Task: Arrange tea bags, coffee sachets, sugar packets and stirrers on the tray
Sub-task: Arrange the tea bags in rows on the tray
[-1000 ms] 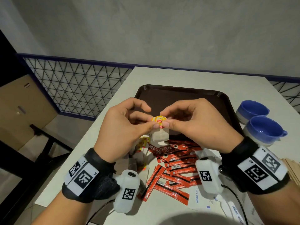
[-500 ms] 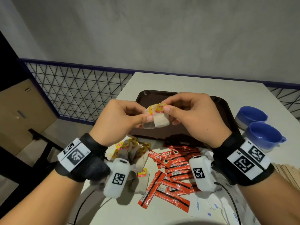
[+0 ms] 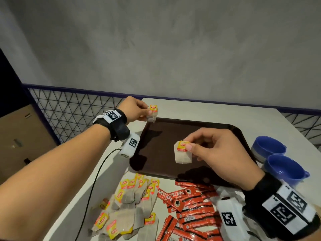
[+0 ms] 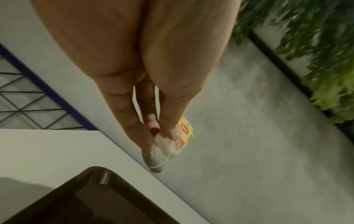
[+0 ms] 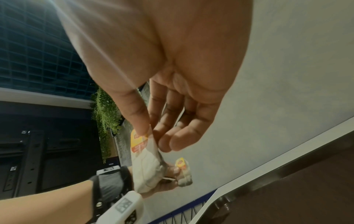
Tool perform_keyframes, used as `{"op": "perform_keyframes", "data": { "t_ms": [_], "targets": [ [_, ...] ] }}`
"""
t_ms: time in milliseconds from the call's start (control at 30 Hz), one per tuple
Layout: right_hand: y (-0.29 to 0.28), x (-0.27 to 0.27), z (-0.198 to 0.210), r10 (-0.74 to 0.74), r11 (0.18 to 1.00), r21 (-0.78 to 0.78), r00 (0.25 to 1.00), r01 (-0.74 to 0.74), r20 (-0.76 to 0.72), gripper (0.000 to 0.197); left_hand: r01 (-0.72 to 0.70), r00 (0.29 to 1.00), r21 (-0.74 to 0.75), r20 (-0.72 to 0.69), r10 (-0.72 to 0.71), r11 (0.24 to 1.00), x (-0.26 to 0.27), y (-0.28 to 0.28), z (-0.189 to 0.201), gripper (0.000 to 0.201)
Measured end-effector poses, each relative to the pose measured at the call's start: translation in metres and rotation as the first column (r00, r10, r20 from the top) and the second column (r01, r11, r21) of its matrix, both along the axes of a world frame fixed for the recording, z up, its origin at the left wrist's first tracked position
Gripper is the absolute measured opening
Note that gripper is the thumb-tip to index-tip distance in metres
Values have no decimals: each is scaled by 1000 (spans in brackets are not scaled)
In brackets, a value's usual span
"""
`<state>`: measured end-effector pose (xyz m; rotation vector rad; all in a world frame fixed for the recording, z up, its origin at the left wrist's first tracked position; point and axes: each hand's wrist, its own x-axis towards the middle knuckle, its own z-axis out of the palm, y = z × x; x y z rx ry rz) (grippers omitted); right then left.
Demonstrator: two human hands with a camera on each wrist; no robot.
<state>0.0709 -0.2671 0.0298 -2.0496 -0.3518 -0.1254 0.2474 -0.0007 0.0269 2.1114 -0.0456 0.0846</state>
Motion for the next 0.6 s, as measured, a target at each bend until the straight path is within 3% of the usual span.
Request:
{"op": "perform_keyframes", "data": {
  "t_ms": [100,233,600],
  "targets": [
    [-3,1,1,-13,1000,-11,1000,13,-1,7,2,995,11,-101,-1,1000,37,0,-18,11],
    [-5,0,2,-13,1000,19,1000,13,-3,6,54,981,180,-191,-19,982,70,-1,-38,13],
    [-10,-9,-4,16,1000,-15,999,-16,-51,16,65,973,277,-231,0,959,113,3,-59,13]
  ]
}}
